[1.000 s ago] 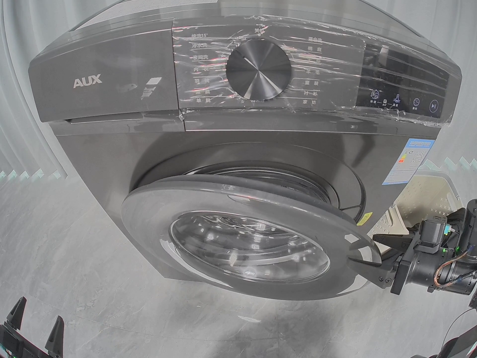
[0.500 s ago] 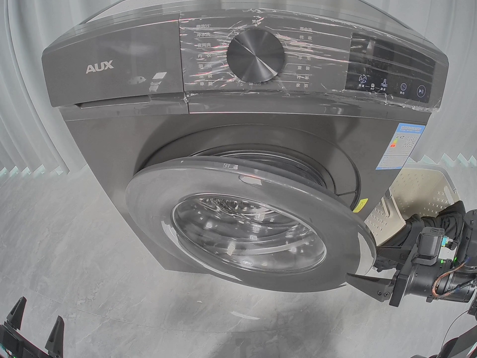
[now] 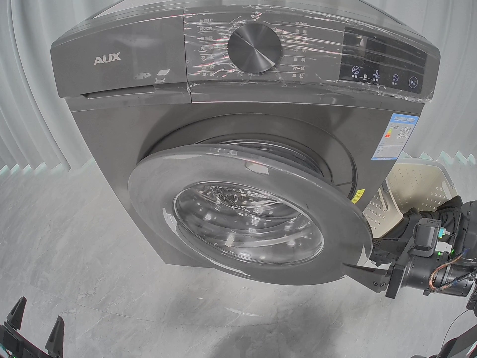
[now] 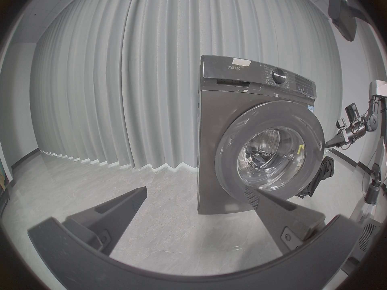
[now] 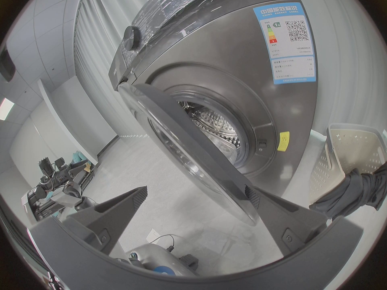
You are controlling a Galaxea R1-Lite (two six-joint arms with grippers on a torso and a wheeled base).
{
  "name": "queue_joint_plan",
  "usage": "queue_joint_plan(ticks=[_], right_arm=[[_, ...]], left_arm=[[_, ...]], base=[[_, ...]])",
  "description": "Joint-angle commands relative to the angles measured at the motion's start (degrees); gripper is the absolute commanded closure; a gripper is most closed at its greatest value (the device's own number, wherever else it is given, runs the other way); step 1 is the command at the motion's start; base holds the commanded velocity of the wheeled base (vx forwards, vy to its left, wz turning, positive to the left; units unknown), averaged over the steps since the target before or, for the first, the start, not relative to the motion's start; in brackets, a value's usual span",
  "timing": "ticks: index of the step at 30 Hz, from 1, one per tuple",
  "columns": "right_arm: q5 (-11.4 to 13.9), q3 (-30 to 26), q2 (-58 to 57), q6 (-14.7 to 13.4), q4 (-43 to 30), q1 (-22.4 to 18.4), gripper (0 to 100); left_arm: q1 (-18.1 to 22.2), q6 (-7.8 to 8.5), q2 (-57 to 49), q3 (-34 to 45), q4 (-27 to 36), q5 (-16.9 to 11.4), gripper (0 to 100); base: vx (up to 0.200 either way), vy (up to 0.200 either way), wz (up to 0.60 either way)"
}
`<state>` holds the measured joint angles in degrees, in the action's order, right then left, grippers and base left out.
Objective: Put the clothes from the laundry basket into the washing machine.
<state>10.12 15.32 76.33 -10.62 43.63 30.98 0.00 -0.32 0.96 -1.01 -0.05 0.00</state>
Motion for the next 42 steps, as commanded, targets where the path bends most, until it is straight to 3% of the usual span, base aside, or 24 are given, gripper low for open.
queue_joint_plan(ticks=[1, 6, 13, 18, 28, 34, 42], right_arm=[[0.17, -1.70, -0.12, 0.07, -0.04, 0.75, 0], [0.78, -2.93, -1.53, 0.07, -0.04, 1.28, 0], [0.78, -0.12, 1.02, 0.25, 0.14, 0.49, 0], [0.78, 0.94, 3.39, -0.19, 0.14, 0.31, 0], [0.96, -2.14, 0.84, -0.19, 0.05, 2.60, 0], [0.87, -0.38, 1.11, 0.07, 0.14, 1.28, 0], [0.87, 0.41, 4.09, 0.42, 0.14, 0.75, 0]], left_arm=[[0.00, -0.03, -0.79, 0.92, -0.04, 0.00, 0], [0.00, -0.03, -0.88, 0.92, -0.04, 0.00, 0], [0.00, -0.03, -0.88, 0.92, -0.04, 0.00, 0], [0.00, -0.03, -0.88, 1.01, -0.04, 0.00, 0], [0.00, -0.03, -0.88, 0.92, -0.04, 0.00, 0], [0.00, -0.03, -0.88, 1.01, -0.04, 0.00, 0], [0.00, -0.03, -0.88, 1.01, -0.04, 0.00, 0]], base=[[0.000, 0.000, 0.00], [0.000, 0.000, 0.00], [0.000, 0.000, 0.00], [-0.200, 0.000, 0.00], [-0.020, 0.000, 0.00], [0.000, 0.000, 0.00], [-0.150, 0.000, 0.00]])
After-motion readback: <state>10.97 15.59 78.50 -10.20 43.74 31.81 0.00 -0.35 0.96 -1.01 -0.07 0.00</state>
